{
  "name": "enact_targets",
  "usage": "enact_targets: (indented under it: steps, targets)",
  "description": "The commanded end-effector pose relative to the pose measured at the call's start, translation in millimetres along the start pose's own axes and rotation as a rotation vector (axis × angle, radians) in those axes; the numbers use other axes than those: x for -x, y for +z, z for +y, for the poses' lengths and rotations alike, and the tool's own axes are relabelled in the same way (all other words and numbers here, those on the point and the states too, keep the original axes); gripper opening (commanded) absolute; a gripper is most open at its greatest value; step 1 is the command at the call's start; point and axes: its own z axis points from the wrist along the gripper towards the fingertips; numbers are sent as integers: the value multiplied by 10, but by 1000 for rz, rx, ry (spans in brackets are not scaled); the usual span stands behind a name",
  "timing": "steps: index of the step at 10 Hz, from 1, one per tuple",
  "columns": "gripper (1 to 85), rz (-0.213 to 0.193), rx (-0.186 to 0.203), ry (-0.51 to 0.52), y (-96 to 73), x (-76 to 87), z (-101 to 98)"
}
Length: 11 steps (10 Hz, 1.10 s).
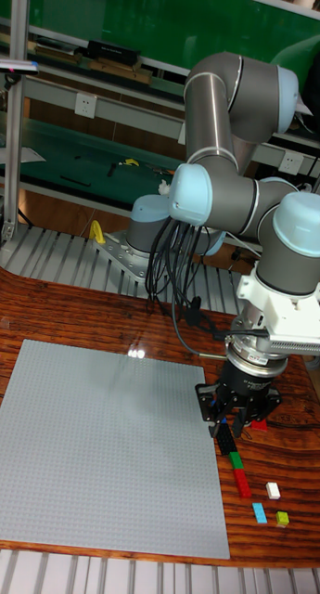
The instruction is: Build with small Lego blocks
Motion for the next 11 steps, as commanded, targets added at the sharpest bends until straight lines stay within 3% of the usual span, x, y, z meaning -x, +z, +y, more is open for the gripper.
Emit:
enact_targets:
  steps: [1, 3, 5, 11]
  targets:
    - [397, -2, 22, 22, 28, -32, 86]
    - [400, -33, 11, 37, 191, -124, 170]
    - [403, -33, 3, 35, 192, -284, 156]
    - [463, 67, -15, 22, 155, -552, 83]
